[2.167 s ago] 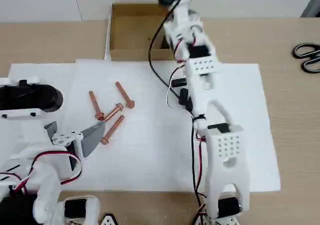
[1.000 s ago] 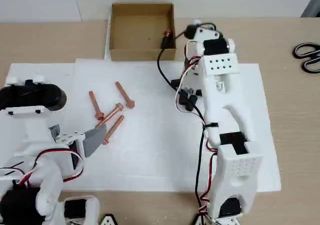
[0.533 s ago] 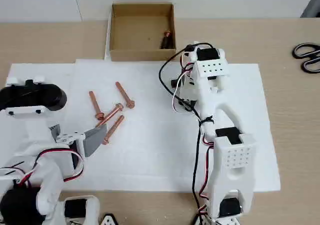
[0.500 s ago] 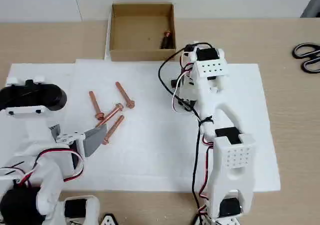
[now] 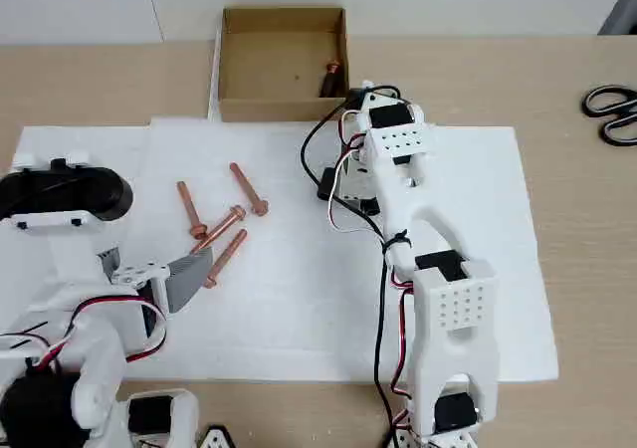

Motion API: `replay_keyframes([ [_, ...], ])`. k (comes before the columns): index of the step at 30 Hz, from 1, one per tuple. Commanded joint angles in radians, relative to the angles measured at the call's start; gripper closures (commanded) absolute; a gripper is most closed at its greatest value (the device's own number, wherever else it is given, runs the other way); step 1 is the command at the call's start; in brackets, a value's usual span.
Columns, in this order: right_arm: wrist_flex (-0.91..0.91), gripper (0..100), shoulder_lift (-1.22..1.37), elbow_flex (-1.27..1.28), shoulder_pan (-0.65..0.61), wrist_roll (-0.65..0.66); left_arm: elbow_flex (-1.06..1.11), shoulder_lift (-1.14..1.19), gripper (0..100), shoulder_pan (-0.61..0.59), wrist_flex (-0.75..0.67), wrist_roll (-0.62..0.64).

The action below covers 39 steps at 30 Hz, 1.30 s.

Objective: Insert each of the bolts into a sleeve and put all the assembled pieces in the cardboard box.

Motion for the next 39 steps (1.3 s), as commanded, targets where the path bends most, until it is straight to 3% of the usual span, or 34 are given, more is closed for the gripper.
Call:
replay_keyframes([
  [1,-0.036,79.0,-0.010,-0.005,0.001,-0.002,-0.002,-0.003,64,-0.003,-0.017,-0.003],
  [12,-0.097,79.0,-0.008,-0.005,-0.004,0.000,-0.001,-0.003,64,-0.002,-0.017,-0.003],
  [18,-0.139,79.0,0.005,0.000,-0.019,0.086,-0.001,-0.003,64,-0.002,-0.017,-0.003],
  [25,-0.140,79.1,0.091,0.000,-0.025,0.089,-0.001,-0.003,64,-0.002,-0.018,-0.003],
  [27,-0.137,81.7,0.099,0.000,-0.025,0.091,-0.001,-0.003,64,-0.002,-0.018,-0.003],
  [32,-0.145,99.6,0.097,-0.005,-0.024,0.091,-0.001,-0.003,64,-0.002,-0.018,-0.003],
  [39,-0.116,98.1,0.096,-0.005,-0.019,0.092,-0.001,-0.003,64,-0.002,-0.018,-0.003],
])
